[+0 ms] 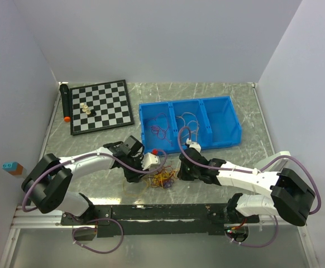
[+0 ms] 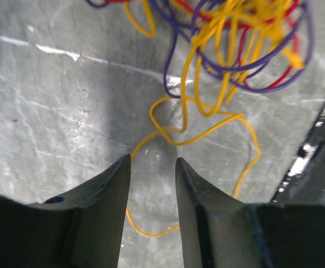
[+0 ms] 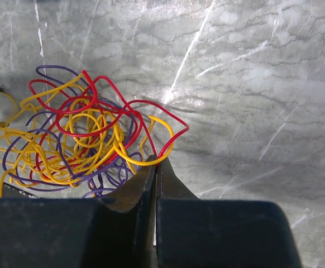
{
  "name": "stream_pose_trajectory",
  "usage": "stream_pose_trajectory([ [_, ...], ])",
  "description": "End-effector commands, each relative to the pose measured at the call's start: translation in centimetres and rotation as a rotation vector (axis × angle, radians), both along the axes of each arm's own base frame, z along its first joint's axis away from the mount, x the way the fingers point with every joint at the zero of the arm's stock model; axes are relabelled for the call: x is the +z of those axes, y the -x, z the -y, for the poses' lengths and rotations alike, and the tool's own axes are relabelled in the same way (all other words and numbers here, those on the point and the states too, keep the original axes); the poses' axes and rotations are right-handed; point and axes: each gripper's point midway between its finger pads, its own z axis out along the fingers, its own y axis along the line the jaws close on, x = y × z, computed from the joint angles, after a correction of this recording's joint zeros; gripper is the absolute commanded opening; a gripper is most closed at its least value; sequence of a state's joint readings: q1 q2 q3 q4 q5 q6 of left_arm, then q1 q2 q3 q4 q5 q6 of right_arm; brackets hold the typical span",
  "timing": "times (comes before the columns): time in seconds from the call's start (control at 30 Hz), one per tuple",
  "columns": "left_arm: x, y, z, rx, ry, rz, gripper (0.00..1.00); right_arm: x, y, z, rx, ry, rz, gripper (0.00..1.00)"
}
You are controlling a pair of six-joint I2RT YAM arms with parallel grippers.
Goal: Untangle the cables
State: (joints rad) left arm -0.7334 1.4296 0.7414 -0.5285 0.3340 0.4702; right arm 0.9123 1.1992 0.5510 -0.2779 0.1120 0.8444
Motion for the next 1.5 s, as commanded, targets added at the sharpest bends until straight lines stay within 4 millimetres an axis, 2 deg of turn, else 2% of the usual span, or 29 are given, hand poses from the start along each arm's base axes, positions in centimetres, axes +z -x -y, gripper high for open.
stream_pose_trajectory([
  [0.0,0.0,-1.9,0.3,0.006,0.016,0.105,0.44,1.4,-0.7,-1.0,-0.005,-0.043,0.043,0.00],
  [0.17,-0.9,-2.3,0.4,0.013,0.002,0.098,0.44,1.2,-0.5,-0.6,-0.008,-0.035,0.041,0.00],
  [0.33,-1.9,-1.9,-0.6,0.008,-0.040,0.064,0.37,1.3,-0.4,0.0,-0.019,-0.026,0.046,0.00],
  [0.63,-0.3,-1.8,-3.3,0.033,-0.084,0.042,0.46,1.0,-0.2,0.5,-0.023,-0.020,0.049,0.00],
  [0.77,-0.3,-1.7,-4.6,0.052,-0.109,0.019,0.50,1.2,-0.3,0.6,-0.025,-0.017,0.057,0.00],
  [0.93,-0.8,-1.0,-4.7,0.043,-0.109,-0.024,0.49,1.3,-0.3,0.8,-0.030,-0.012,0.064,0.00],
  [1.07,-1.1,0.0,-4.3,0.034,-0.100,-0.097,0.38,1.4,-0.3,1.0,-0.037,-0.012,0.067,0.00],
  [1.2,-0.9,0.3,-4.2,0.036,-0.090,-0.106,0.01,1.5,-0.3,1.1,-0.041,-0.008,0.070,0.00],
  [1.33,0.3,-0.1,-4.3,0.056,-0.091,-0.088,0.01,1.7,-0.4,1.1,-0.037,-0.002,0.074,0.00],
  [1.4,1.9,-1.2,-4.4,0.081,-0.078,-0.054,0.01,2.0,-0.7,1.3,-0.041,0.008,0.086,0.00],
  [1.47,4.6,-3.2,-4.6,0.131,-0.038,0.000,0.01,2.4,-0.9,1.7,-0.048,0.026,0.100,0.00],
])
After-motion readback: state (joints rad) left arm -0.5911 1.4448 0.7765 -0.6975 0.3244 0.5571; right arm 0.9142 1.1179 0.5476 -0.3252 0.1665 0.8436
